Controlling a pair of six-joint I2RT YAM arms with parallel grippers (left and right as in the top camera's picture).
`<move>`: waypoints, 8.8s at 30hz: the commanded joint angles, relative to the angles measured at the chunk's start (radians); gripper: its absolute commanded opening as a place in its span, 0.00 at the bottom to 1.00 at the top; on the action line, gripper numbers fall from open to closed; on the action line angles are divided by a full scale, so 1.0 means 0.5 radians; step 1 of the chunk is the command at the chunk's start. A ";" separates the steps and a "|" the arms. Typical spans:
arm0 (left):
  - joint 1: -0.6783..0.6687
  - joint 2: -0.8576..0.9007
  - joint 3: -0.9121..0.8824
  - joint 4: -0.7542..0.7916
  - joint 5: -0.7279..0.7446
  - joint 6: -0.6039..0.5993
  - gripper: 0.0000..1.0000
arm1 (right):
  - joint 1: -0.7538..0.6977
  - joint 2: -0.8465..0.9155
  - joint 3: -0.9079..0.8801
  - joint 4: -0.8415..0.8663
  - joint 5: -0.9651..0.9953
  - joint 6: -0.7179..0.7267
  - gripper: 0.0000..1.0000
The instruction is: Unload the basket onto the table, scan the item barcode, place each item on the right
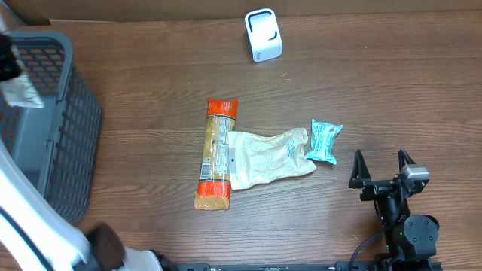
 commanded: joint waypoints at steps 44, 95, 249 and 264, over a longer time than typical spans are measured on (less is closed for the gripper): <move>-1.147 0.077 -2.609 1.286 -0.104 -0.649 1.00 | 0.013 -0.018 -0.021 0.009 0.017 -0.008 1.00; -1.144 -1.201 -1.469 0.076 -0.582 -0.056 1.00 | 0.013 0.709 0.896 -0.495 -0.514 0.143 1.00; -0.222 0.313 -1.469 0.126 -0.343 -0.295 1.00 | -0.548 3.938 2.056 -0.953 -1.567 -0.420 0.04; -0.205 0.313 -1.469 0.126 -0.358 -0.294 1.00 | -0.572 3.635 2.195 -1.265 -1.734 -0.430 0.04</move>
